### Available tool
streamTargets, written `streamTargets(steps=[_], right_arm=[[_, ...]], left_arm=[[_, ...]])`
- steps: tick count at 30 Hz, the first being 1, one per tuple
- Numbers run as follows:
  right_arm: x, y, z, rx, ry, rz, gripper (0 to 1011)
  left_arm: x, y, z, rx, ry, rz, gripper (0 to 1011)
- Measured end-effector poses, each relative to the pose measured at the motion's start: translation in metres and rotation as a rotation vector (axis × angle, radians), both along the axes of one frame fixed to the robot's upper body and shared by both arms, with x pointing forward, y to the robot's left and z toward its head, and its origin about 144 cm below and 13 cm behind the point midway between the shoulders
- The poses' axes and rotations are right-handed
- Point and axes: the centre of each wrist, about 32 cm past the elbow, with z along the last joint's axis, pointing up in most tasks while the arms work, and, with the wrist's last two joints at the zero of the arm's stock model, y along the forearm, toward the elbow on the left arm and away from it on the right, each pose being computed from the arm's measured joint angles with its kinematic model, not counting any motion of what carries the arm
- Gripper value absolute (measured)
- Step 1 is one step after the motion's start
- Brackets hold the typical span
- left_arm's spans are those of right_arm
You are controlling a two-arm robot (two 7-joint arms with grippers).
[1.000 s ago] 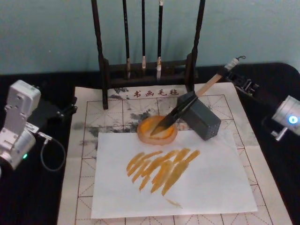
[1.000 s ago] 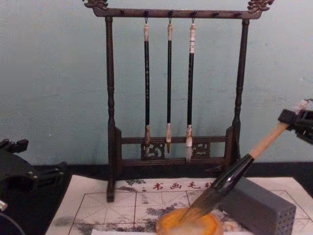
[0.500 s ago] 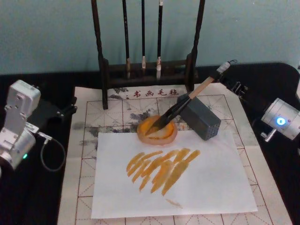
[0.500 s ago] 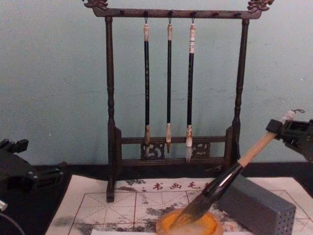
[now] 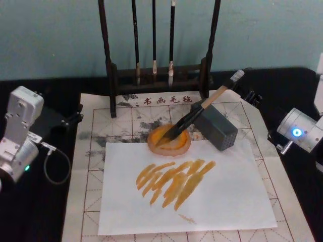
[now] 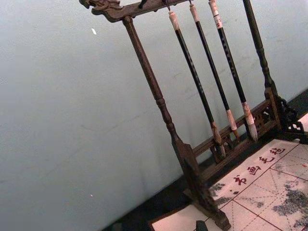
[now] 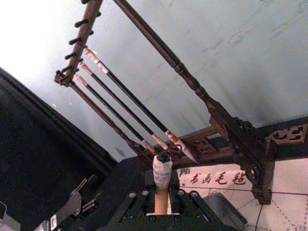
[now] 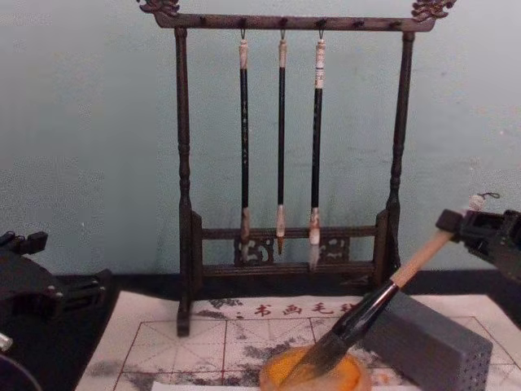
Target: Pick up the brush from the inkstone, write on the paper, then place the brush back to its original position.
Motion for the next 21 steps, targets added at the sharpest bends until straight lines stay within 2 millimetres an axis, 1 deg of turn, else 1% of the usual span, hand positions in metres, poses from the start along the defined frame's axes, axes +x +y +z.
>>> streamTargets(steps=[21], right_arm=[[-0.0012,0.0012,-0.0049,-0.007,0.015,-0.021,191]], left_arm=[[0.0,0.0,0.0,0.0,0.0,0.0,1001]])
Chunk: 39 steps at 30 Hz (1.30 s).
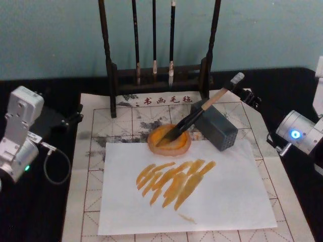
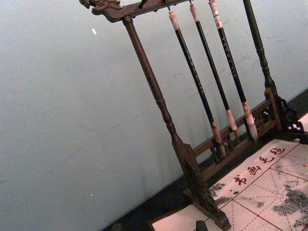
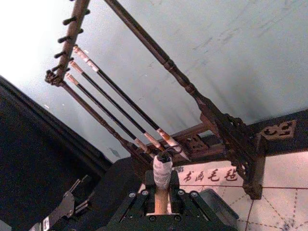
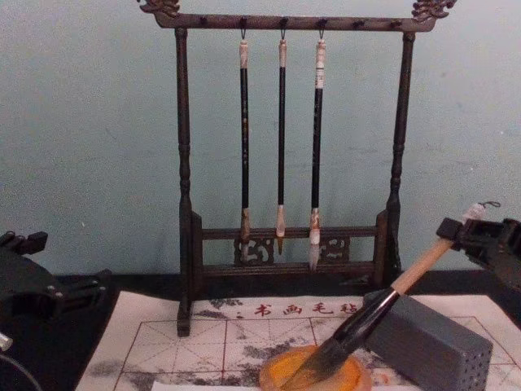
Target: Pick up the brush from the inkstone, write on the paper, then place the brush back to its original position.
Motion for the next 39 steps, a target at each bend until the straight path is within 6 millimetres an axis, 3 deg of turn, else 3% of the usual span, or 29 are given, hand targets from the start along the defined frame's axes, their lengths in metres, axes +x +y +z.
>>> streamTargets(steps=[39], right_arm=[[-0.0009,-0.0039,-0.0053,0.04,0.111,-0.026,192]], left_arm=[[0.0,0.0,0.0,0.0,0.0,0.0,1001]])
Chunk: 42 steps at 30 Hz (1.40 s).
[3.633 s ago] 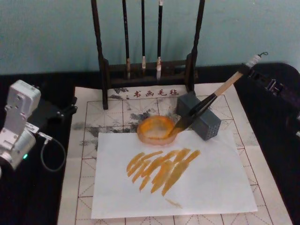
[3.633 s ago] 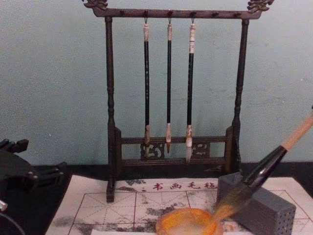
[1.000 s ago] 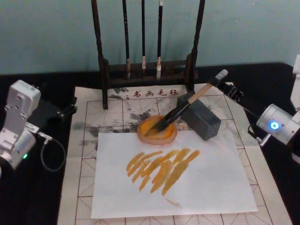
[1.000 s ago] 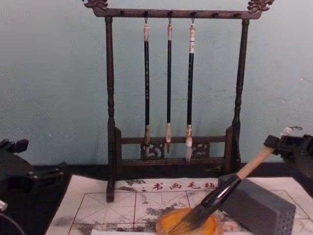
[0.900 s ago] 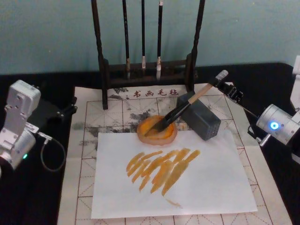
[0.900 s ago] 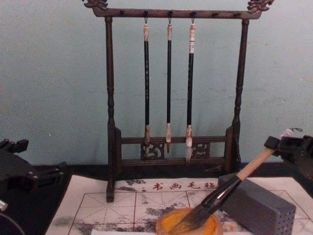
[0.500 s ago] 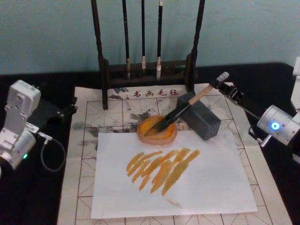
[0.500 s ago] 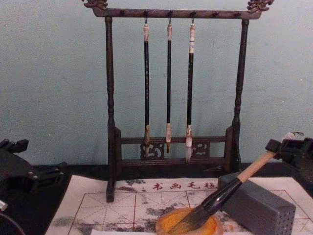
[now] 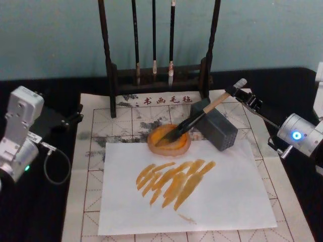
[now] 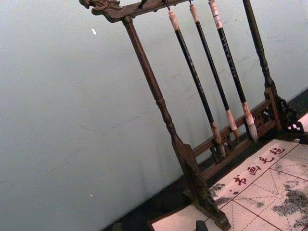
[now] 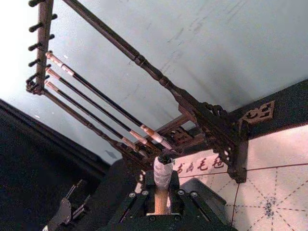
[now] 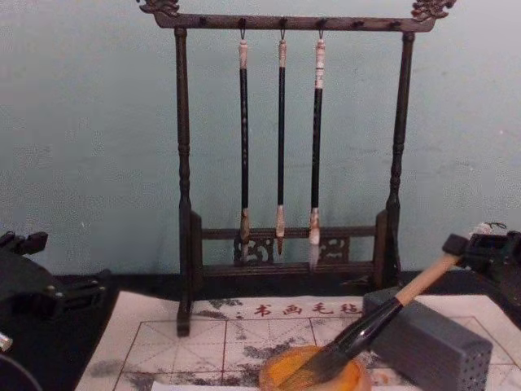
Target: Pick up the brush from the inkstone, write on the paper, then place the brush back to its original position.
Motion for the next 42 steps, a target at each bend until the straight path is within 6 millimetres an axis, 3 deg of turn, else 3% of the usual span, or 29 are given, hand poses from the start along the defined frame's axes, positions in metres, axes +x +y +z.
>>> streamTargets(steps=[16,42], right_arm=[[-0.0001,0.0001,-0.0002,-0.002,-0.001,0.001,195],[-0.0001,0.0001,-0.0001,-0.001,-0.003,0.001,948]], left_arm=[[0.0,0.0,0.0,0.0,0.0,0.0,1001],[0.0,0.0,0.0,0.0,0.0,0.0,1001]])
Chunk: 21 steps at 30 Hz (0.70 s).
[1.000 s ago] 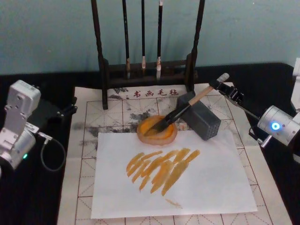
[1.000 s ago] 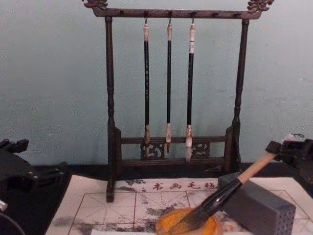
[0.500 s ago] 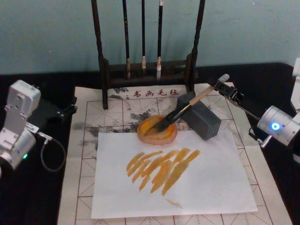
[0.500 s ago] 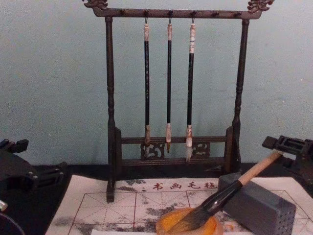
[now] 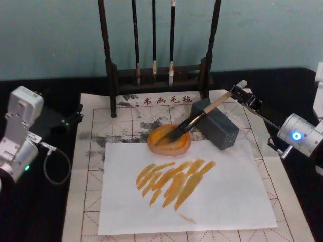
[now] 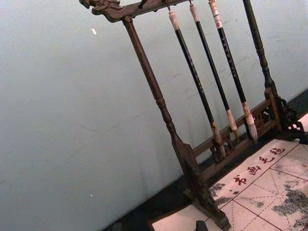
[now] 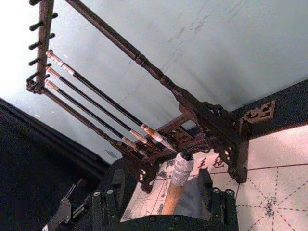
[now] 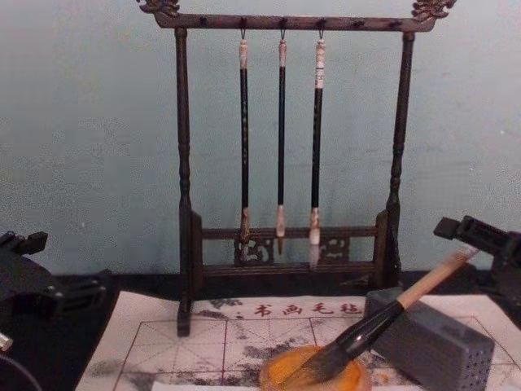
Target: Pick up the brush from the inkstone, write on the paper, then place the brush back to its original position.
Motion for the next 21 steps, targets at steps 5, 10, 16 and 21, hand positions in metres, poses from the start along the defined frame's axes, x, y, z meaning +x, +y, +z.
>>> streamTargets(steps=[5,10,16,21], right_arm=[[0.0,0.0,0.0,0.0,0.0,0.0,1003],[0.0,0.0,0.0,0.0,0.0,0.0,1002],[-0.0005,-0.0021,0.0019,0.001,-0.011,-0.008,1002],[-0.0033,-0.0089,0.0047,-0.013,-0.038,-0.027,1003]], left_arm=[[0.0,0.0,0.0,0.0,0.0,0.0,1001],[0.0,0.0,0.0,0.0,0.0,0.0,1001],[0.0,0.0,0.0,0.0,0.0,0.0,1001],[0.0,0.0,0.0,0.0,0.0,0.0,1001]])
